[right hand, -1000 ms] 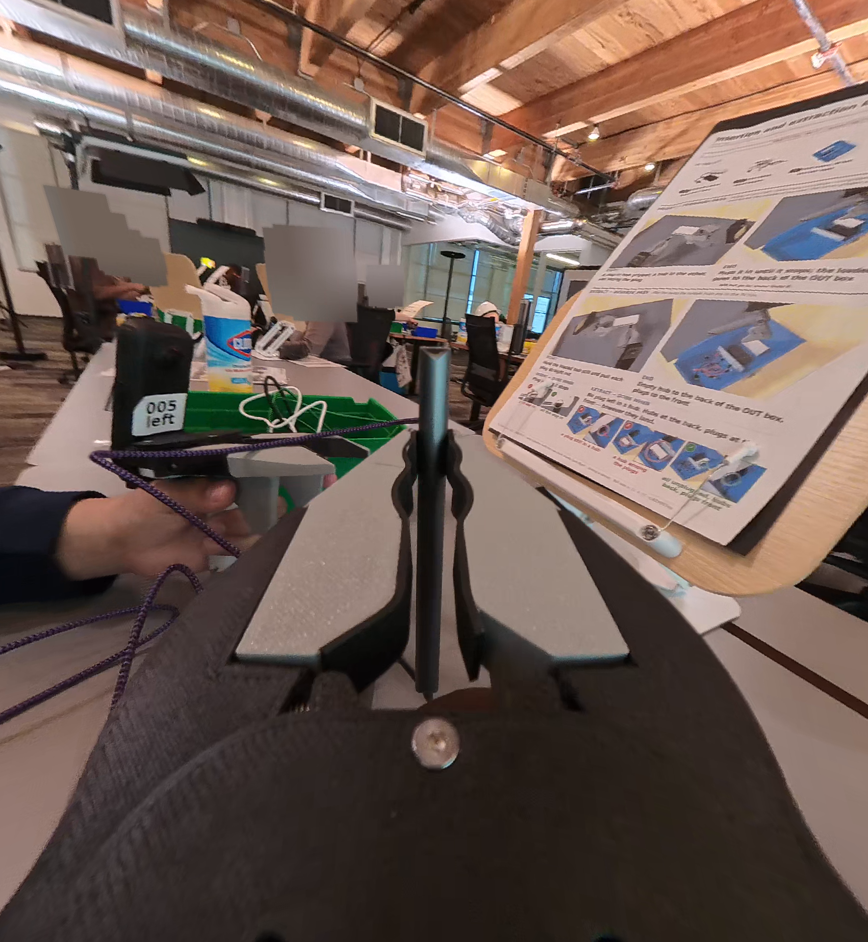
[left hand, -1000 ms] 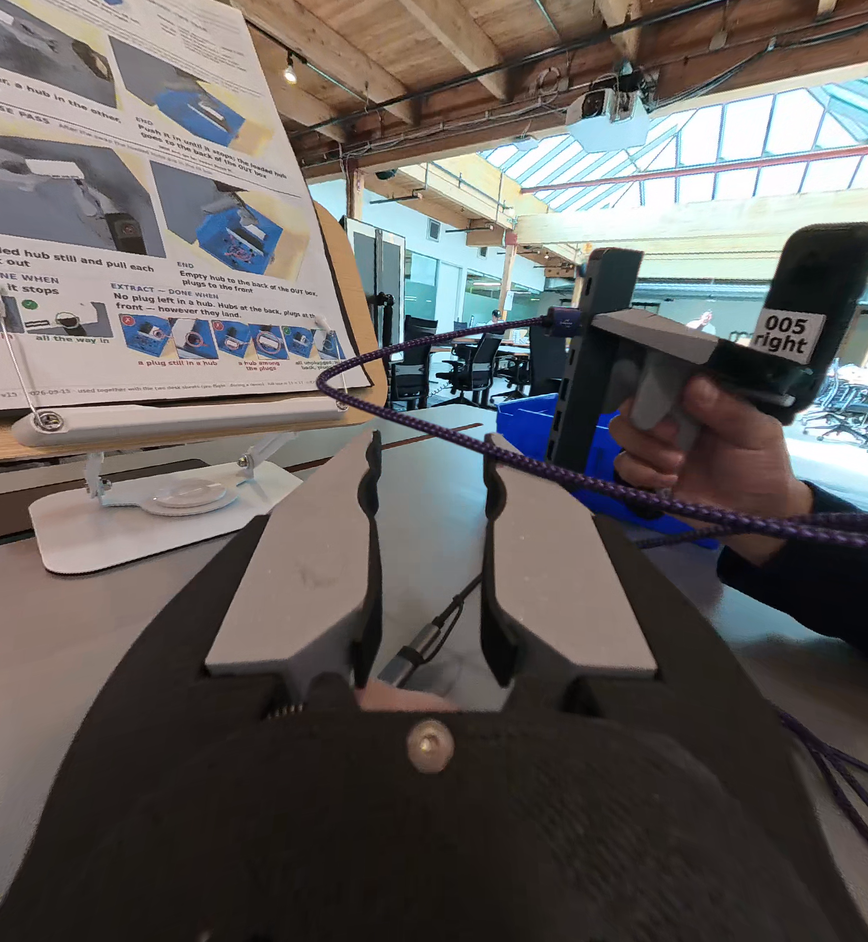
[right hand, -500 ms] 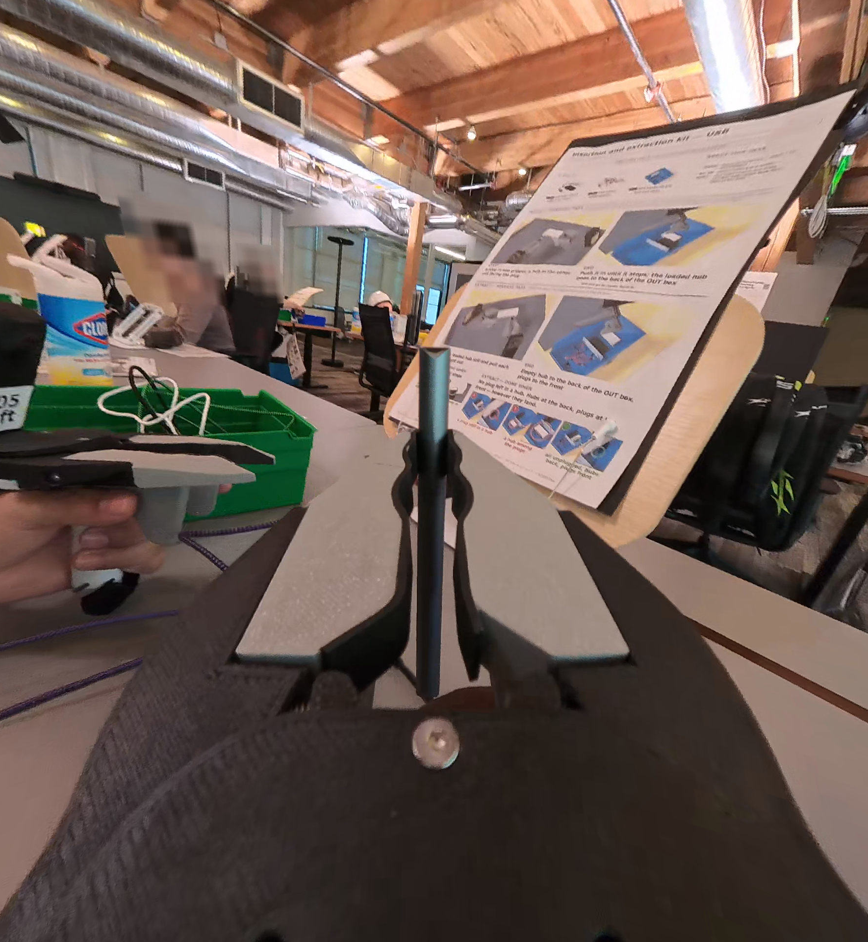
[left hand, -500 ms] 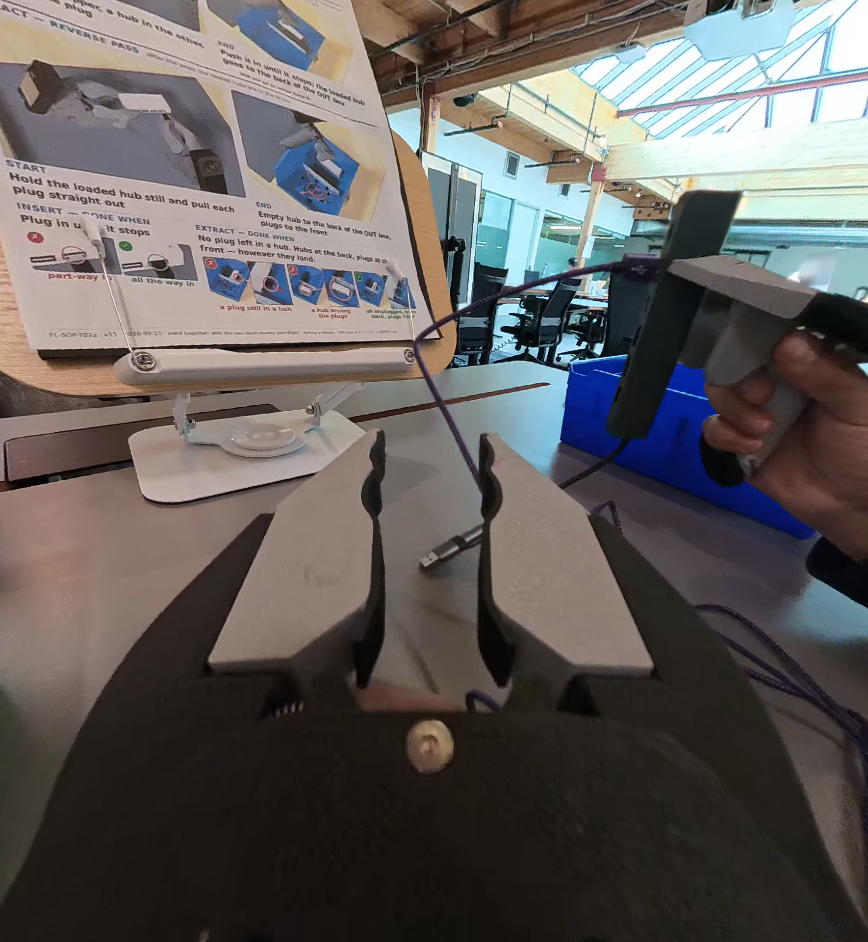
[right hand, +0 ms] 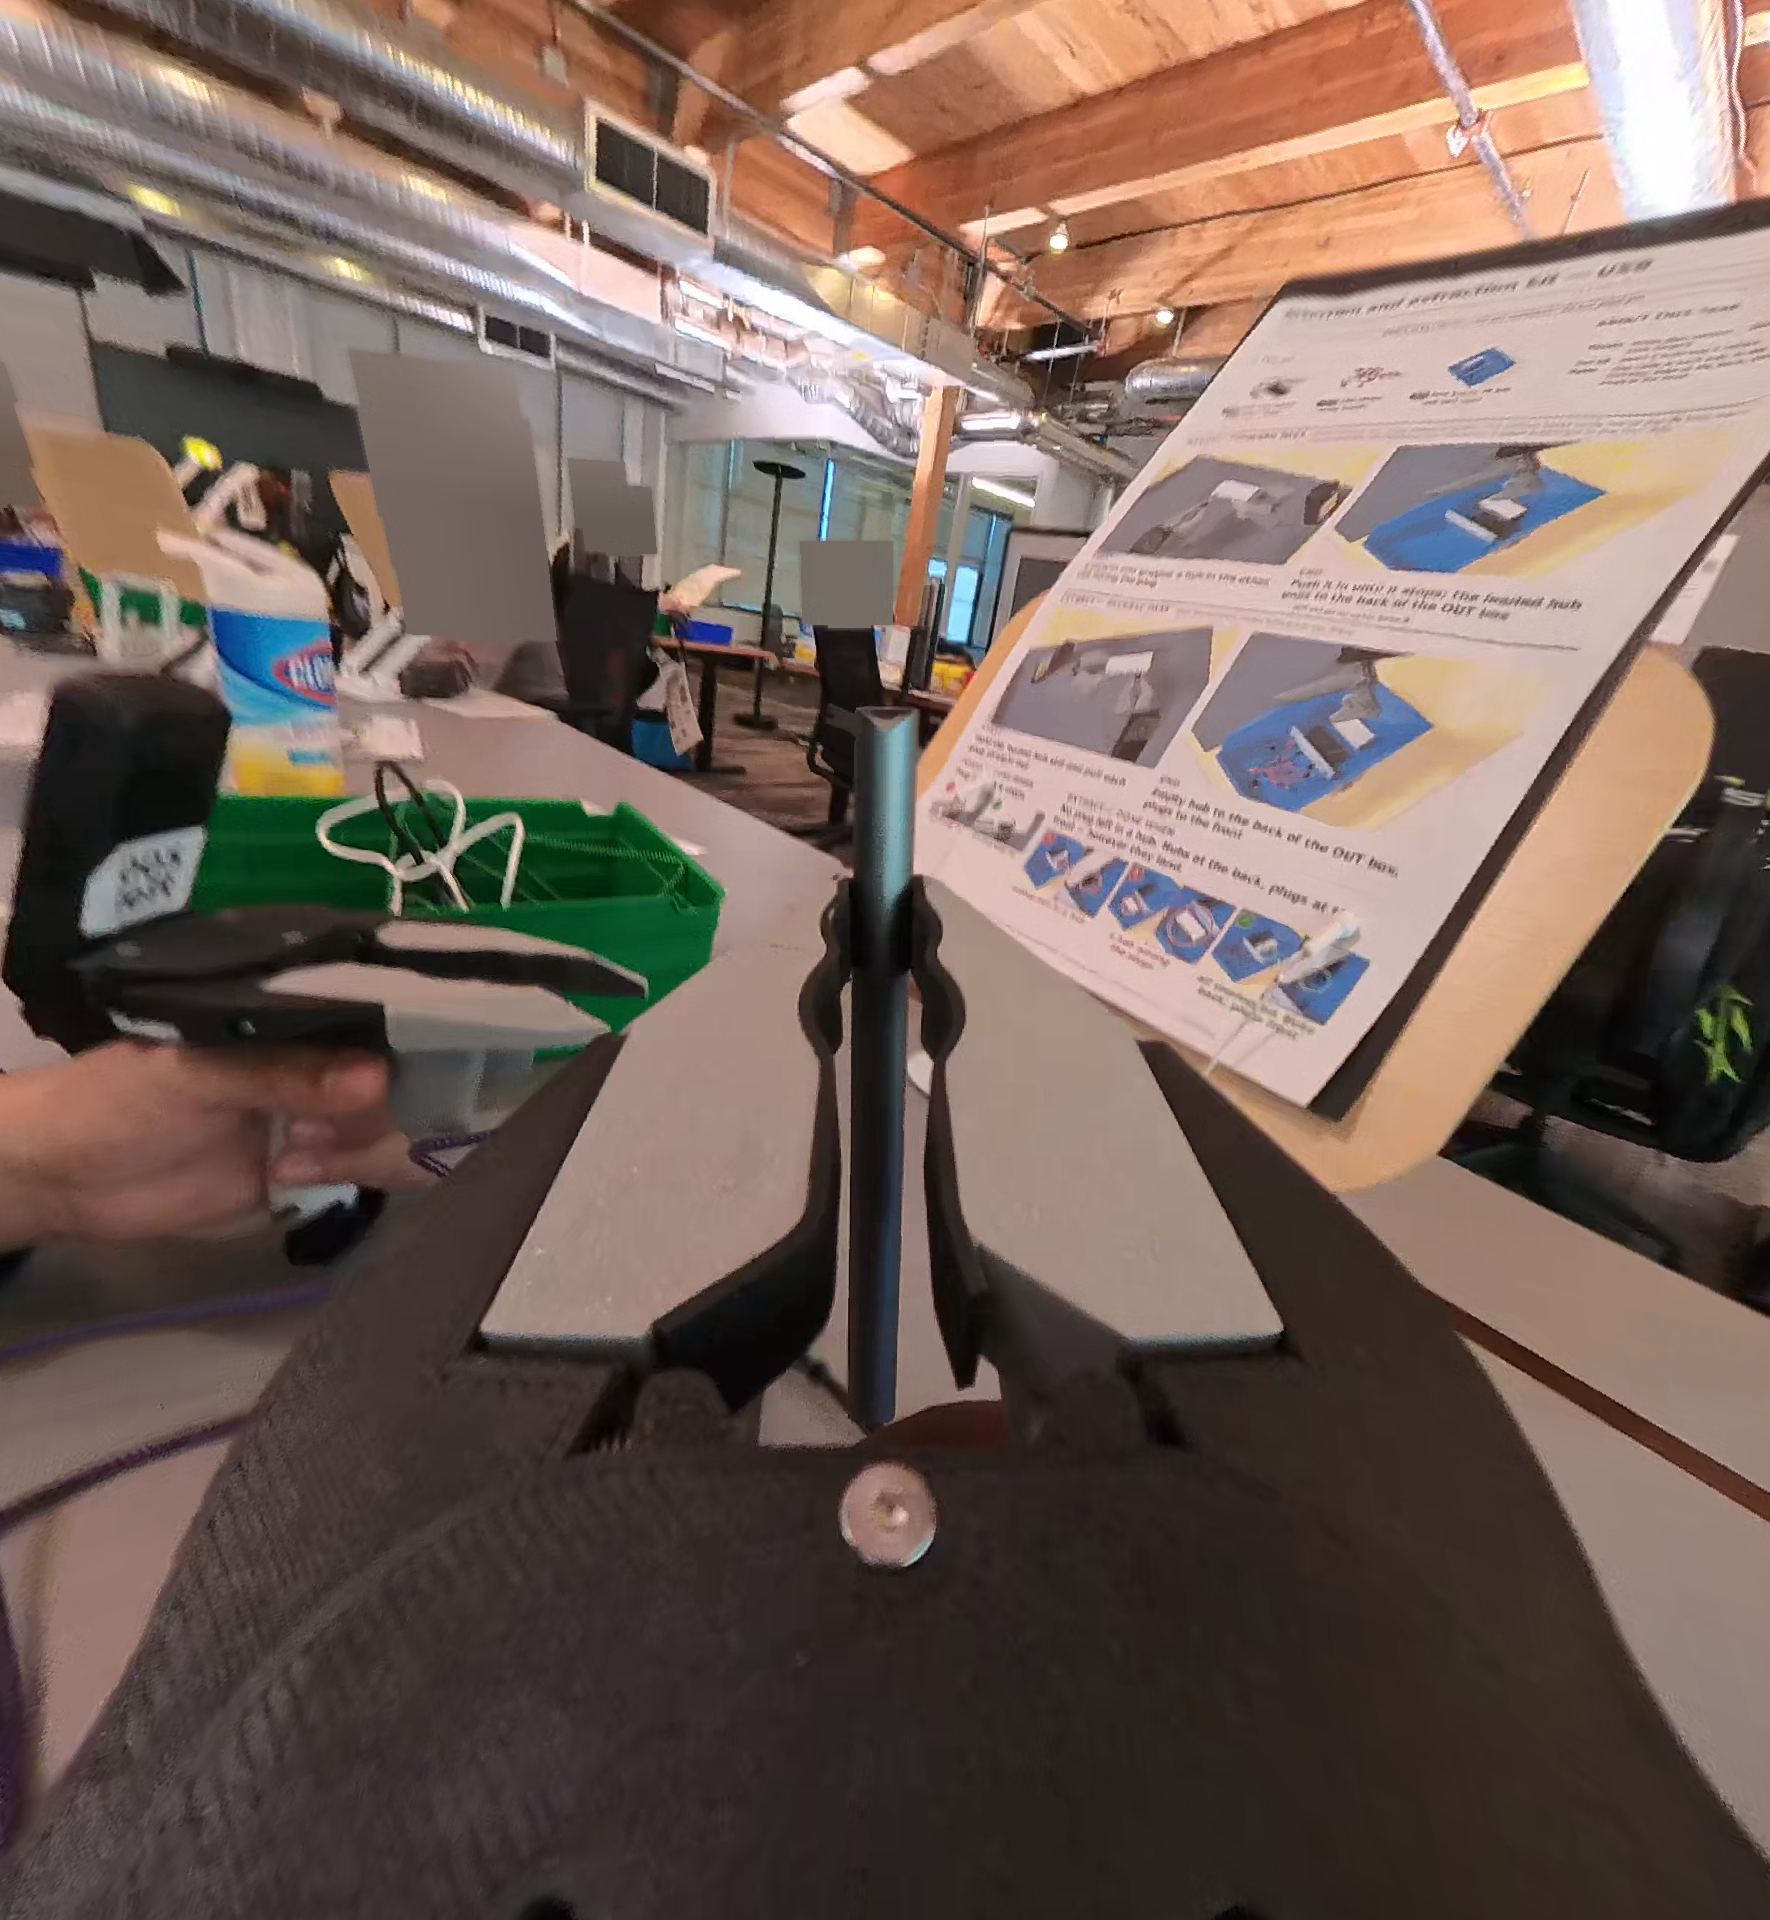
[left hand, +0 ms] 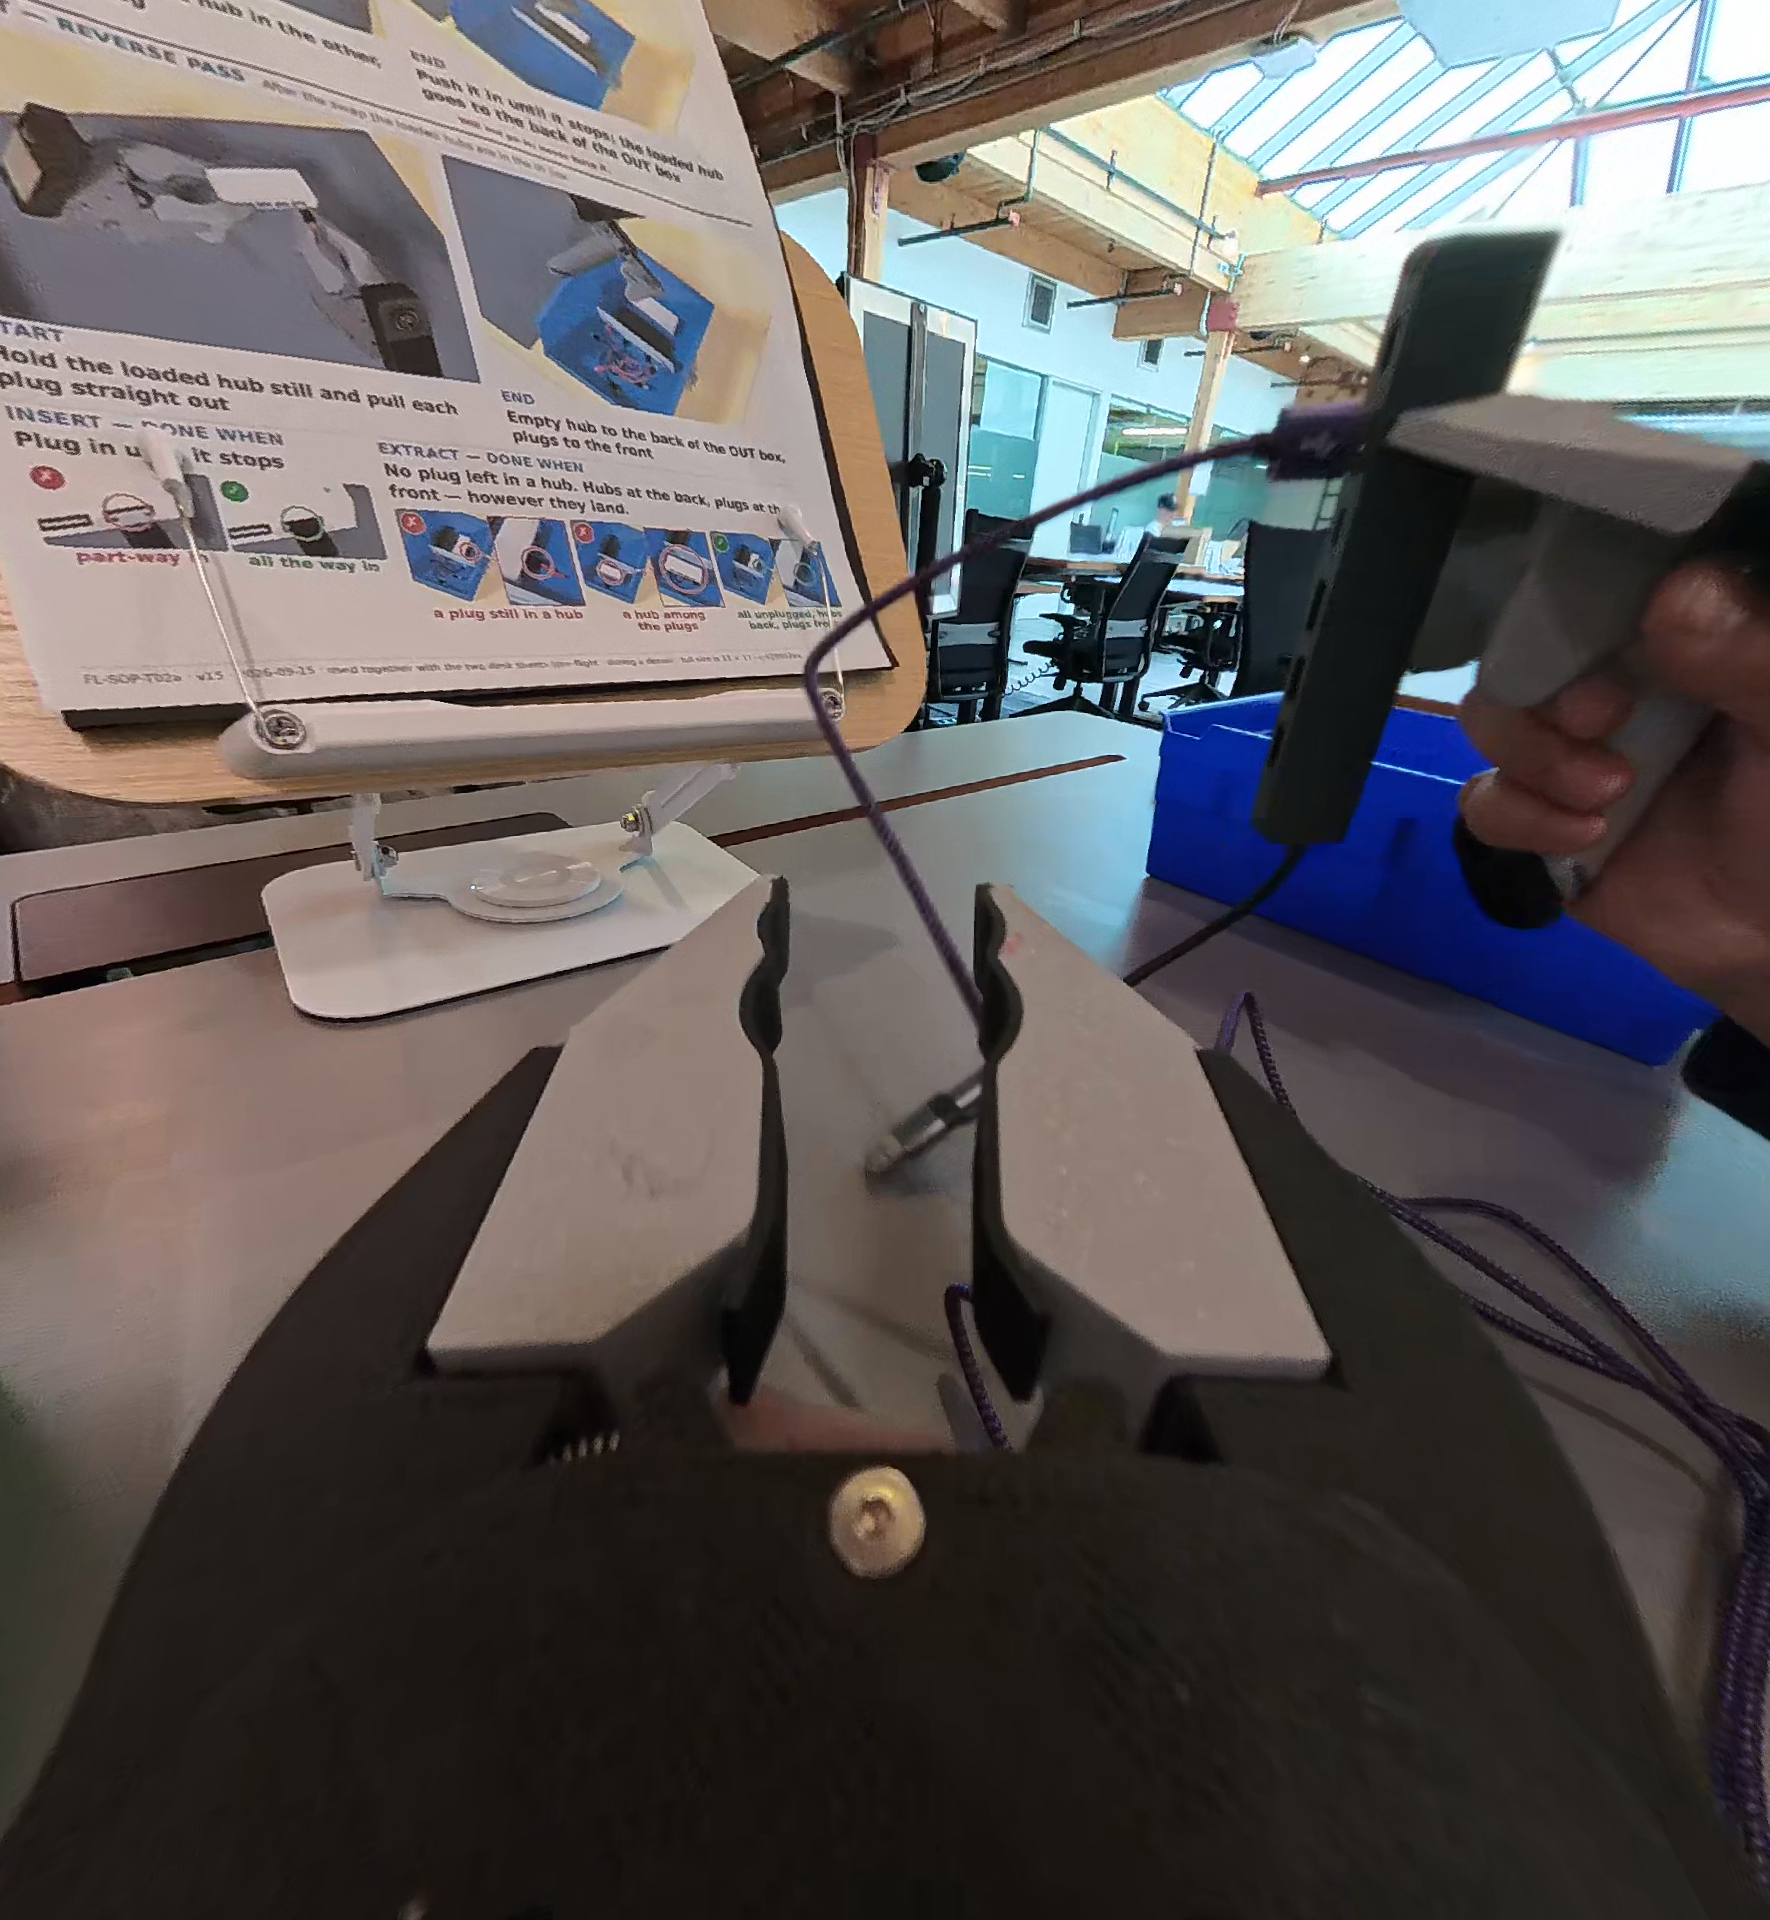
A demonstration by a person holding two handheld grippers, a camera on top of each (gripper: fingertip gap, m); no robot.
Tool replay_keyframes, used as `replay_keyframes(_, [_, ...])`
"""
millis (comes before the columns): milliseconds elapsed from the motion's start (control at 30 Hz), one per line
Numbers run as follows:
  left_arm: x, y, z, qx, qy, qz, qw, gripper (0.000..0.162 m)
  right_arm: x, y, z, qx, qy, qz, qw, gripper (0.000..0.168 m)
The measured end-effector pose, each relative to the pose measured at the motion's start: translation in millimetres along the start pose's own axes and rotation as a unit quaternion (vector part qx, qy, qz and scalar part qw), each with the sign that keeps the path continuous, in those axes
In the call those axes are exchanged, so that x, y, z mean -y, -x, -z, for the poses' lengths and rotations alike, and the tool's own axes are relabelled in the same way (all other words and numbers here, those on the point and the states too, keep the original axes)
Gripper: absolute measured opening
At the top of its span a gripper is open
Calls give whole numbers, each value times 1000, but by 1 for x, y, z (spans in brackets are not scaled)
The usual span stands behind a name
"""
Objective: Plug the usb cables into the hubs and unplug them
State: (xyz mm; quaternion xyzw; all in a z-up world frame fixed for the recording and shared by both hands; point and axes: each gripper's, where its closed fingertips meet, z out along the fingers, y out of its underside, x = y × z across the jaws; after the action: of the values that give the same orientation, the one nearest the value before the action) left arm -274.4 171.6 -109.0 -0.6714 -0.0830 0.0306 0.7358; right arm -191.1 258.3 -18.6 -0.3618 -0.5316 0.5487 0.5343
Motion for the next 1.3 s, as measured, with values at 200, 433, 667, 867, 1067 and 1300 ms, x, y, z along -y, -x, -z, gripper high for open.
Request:
replay_keyframes(200, [9,5,6,4,-16,17,1000,32,79,-6,-1,30,-15,-19,999,7])
replay_keyframes(433, [13,4,8,1,-21,14,1000,33,172,-3,-4,-1,-29,104,994,7])
replay_keyframes(667, [14,10,11,7,-25,23,999,32,218,-25,-3,-49,-13,167,985,7])
replay_keyframes(867, [12,8,10,3,-19,22,1000,32,234,-50,10,-80,5,184,980,7])
replay_keyframes(1067, [8,7,8,0,-11,20,1000,33,218,-68,22,-99,35,186,977,7])
replay_keyframes(1300, [1,8,6,3,2,17,1000,32,191,-102,31,-128,70,177,973,8])
